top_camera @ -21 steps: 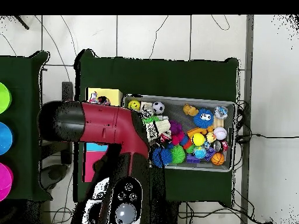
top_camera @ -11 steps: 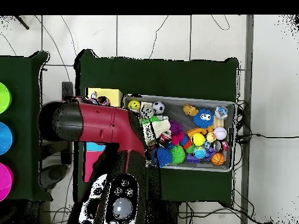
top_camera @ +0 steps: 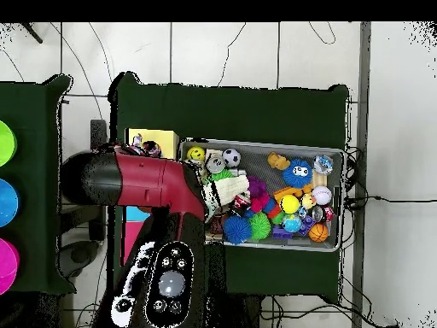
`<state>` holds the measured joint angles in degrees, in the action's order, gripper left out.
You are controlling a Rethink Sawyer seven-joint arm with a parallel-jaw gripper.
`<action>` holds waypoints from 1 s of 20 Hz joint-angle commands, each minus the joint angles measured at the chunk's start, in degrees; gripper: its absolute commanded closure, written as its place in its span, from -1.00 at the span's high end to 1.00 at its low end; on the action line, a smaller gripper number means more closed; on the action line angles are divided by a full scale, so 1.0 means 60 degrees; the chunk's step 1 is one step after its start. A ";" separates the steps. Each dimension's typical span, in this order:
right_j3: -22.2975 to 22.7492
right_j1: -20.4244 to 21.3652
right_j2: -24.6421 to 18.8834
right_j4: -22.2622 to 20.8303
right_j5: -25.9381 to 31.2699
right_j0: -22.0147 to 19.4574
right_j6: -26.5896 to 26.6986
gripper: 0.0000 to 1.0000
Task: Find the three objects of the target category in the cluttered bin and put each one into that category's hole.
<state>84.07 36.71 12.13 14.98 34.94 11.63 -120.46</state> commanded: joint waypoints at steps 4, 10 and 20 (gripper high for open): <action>0.0573 -0.0663 0.0052 -0.0096 -0.0294 0.0042 -0.1973 -1.00; 0.0404 -0.0983 0.0039 -0.0106 -0.0669 -0.0008 -0.1901 -1.00; 0.0045 -0.1586 0.0020 -0.0037 -0.1374 -0.0111 -0.1788 -1.00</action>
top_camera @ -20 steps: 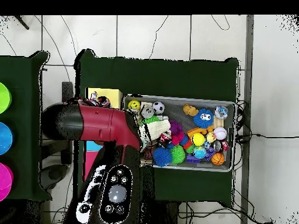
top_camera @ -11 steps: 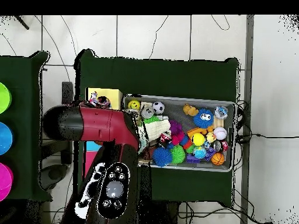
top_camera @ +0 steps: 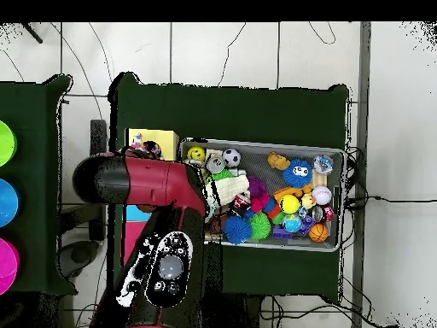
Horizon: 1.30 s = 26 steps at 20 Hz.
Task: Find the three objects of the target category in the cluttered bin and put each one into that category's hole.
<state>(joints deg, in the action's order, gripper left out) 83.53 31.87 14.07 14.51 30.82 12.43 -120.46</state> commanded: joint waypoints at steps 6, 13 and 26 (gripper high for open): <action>0.0528 -0.0575 -0.1375 0.0461 -0.1064 -0.0587 -0.1411 -1.00; 0.0559 -0.0648 -0.2308 0.0624 -0.1139 -0.0963 -0.1150 -1.00; -0.0118 -0.1590 -0.1030 -0.0416 -0.0693 -0.0630 -0.1088 -1.00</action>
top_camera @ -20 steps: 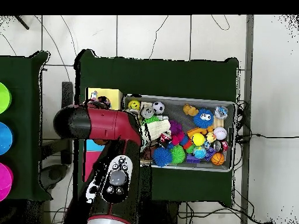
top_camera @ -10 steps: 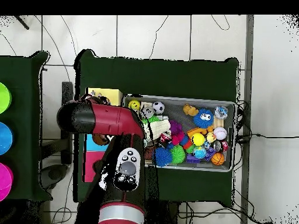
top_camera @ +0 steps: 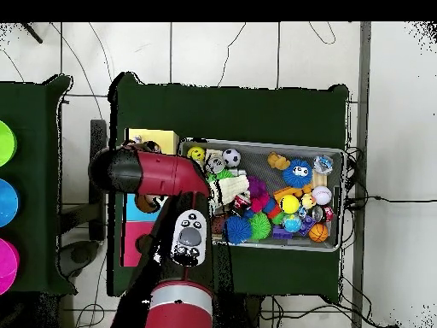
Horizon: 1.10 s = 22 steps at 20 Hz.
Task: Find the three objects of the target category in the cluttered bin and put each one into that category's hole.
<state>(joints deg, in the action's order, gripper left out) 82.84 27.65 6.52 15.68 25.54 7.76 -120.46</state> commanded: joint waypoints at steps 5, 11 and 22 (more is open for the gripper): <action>0.0170 -0.0897 0.1461 -0.0870 0.1150 0.0673 -0.1411 -1.00; 0.0205 -0.1156 0.1515 -0.0840 0.0894 0.0580 -0.1111 -1.00; -0.0146 -0.1814 0.1196 -0.0942 -0.0417 0.0255 -0.0764 -1.00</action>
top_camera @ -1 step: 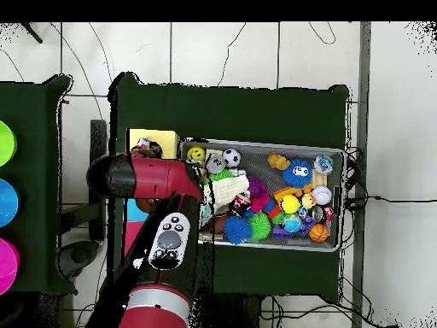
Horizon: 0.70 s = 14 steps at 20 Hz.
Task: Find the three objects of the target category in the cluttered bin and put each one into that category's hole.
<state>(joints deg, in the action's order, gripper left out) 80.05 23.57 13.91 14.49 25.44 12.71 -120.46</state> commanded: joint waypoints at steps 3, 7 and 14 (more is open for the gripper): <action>0.0374 -0.1401 -0.0053 -0.0787 -0.1044 -0.0562 -0.0877 -1.00; 0.0750 -0.1391 -0.0345 -0.0838 -0.1553 -0.0735 -0.0730 -1.00; 0.0885 -0.1520 -0.0441 -0.1109 -0.2247 -0.0921 -0.0543 -1.00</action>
<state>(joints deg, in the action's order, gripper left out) 79.72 20.55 13.60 13.20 15.47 11.78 -120.48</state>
